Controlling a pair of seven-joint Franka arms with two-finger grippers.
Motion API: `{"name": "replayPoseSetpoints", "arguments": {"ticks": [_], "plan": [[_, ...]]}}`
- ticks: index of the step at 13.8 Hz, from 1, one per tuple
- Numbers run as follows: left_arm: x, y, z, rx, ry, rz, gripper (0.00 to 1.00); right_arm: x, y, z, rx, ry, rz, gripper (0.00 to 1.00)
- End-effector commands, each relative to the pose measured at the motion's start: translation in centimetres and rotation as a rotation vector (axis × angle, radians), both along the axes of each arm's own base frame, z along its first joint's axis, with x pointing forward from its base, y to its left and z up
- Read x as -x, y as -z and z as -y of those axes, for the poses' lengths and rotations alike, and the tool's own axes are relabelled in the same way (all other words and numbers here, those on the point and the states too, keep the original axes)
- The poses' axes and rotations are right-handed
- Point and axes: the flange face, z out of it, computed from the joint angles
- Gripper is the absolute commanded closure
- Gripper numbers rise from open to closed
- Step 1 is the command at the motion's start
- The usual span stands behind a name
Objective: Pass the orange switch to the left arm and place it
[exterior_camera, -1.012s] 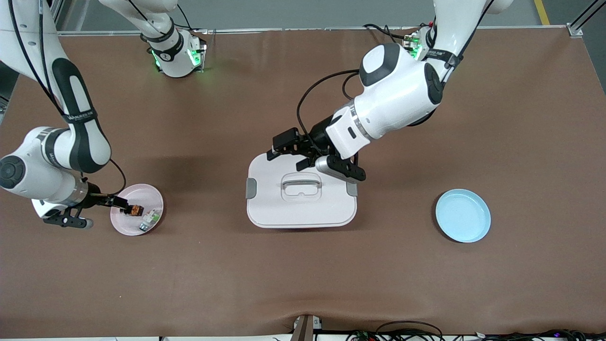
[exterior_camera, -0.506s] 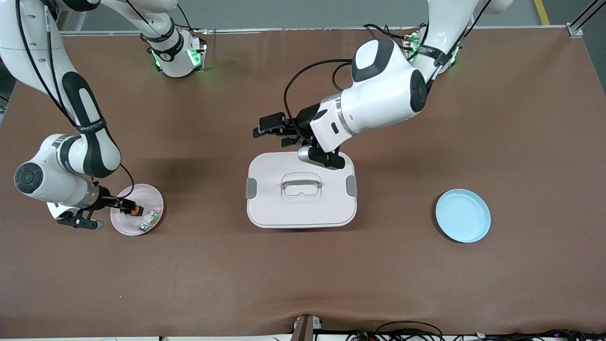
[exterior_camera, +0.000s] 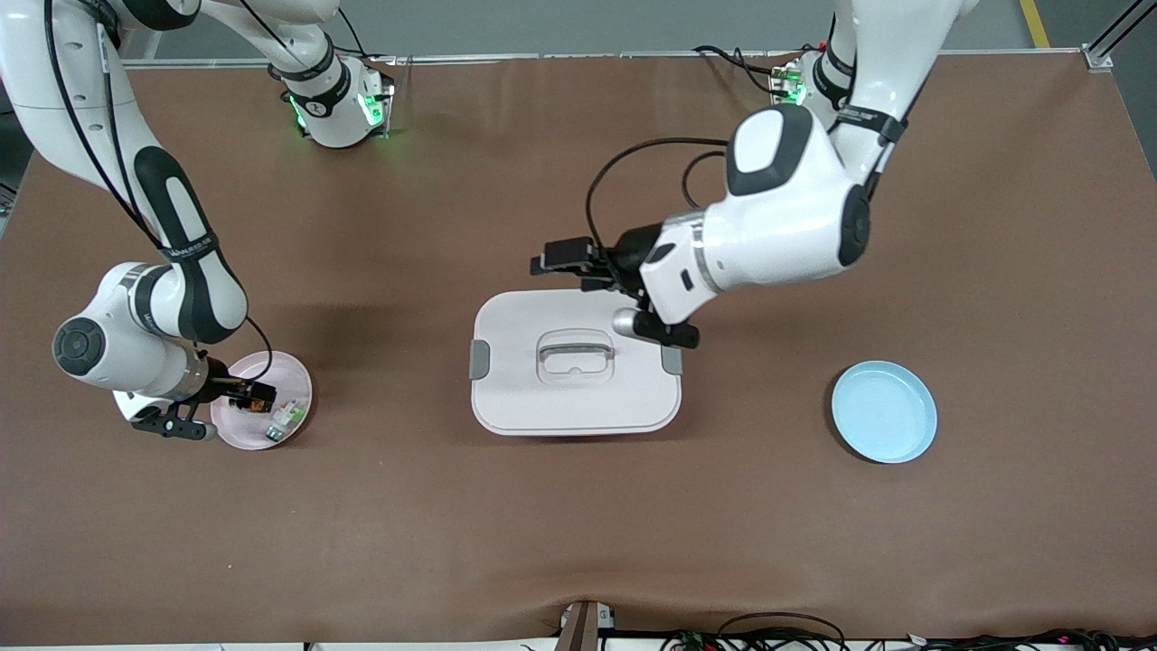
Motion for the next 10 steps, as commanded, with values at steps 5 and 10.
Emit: {"name": "replayPoseSetpoints", "arguments": {"ticks": [5, 10], "plan": [[-2.1, -0.4, -4.7, 0.015, 0.092, 0.117, 0.00, -0.6, 1.1, 0.4, 0.000, 0.015, 0.002, 0.00], [-1.8, -2.6, -4.3, 0.061, -0.033, -0.006, 0.00, -1.1, 1.2, 0.9, 0.007, 0.014, 0.010, 0.00]]}}
